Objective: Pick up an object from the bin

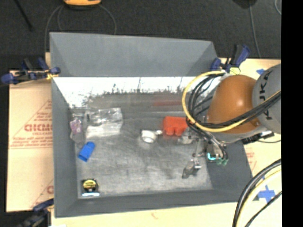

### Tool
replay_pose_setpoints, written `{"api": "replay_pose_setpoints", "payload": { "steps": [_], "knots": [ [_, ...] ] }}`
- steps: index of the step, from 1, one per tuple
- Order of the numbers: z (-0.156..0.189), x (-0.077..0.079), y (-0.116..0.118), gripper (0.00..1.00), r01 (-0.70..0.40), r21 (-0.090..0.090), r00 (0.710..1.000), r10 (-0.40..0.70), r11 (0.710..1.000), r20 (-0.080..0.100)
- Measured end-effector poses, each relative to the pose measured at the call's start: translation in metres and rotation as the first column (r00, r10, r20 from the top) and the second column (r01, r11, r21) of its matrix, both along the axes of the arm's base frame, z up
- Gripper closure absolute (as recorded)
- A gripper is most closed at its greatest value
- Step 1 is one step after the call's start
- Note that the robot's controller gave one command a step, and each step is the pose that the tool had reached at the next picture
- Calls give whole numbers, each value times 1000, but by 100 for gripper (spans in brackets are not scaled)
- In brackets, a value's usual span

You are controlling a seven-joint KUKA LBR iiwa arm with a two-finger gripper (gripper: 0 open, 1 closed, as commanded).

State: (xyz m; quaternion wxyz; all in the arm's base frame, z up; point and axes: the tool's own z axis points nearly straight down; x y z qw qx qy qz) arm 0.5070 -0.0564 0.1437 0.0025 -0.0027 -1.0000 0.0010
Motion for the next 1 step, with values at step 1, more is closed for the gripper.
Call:
{"api": "replay_pose_setpoints", "payload": {
  "steps": [1],
  "knots": [
    [-46,68,18,0,254,2,967,-254,967,9]
  ]
}}
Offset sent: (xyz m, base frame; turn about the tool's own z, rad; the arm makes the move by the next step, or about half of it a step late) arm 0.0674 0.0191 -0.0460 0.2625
